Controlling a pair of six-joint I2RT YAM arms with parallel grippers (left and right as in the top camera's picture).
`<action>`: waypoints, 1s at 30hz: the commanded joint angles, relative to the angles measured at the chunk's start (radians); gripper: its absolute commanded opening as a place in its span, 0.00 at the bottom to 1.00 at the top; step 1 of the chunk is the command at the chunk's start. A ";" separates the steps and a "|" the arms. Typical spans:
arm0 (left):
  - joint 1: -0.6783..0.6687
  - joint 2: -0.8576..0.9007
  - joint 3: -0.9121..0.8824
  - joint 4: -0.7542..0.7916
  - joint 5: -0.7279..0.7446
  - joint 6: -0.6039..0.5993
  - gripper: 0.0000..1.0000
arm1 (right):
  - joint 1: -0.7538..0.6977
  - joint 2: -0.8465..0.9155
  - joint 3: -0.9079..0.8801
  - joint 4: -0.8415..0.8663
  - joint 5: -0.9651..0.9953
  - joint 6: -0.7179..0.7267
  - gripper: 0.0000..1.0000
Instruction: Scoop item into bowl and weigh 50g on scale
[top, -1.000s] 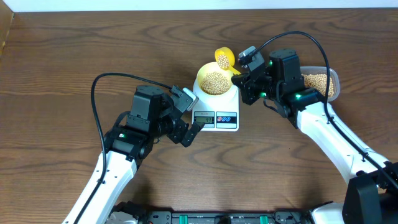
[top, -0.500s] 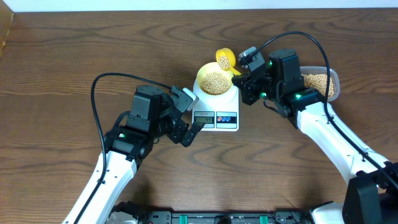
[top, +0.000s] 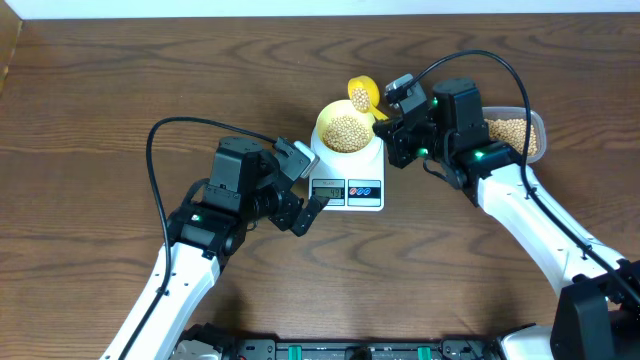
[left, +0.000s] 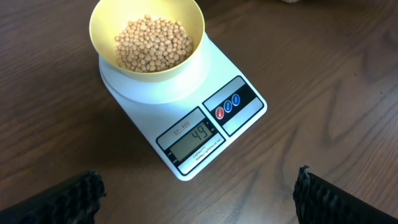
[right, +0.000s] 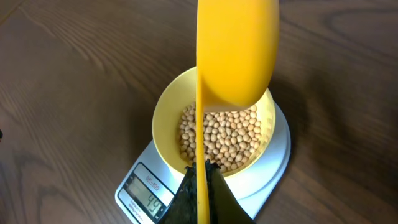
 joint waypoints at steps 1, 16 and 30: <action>0.003 0.006 -0.011 -0.003 0.010 0.021 1.00 | 0.009 -0.002 0.003 0.013 -0.002 0.014 0.01; 0.003 0.006 -0.011 -0.003 0.010 0.021 1.00 | 0.018 0.007 0.003 0.000 0.000 0.027 0.01; 0.003 0.006 -0.011 -0.003 0.010 0.021 1.00 | 0.011 0.007 0.003 0.008 0.008 0.166 0.01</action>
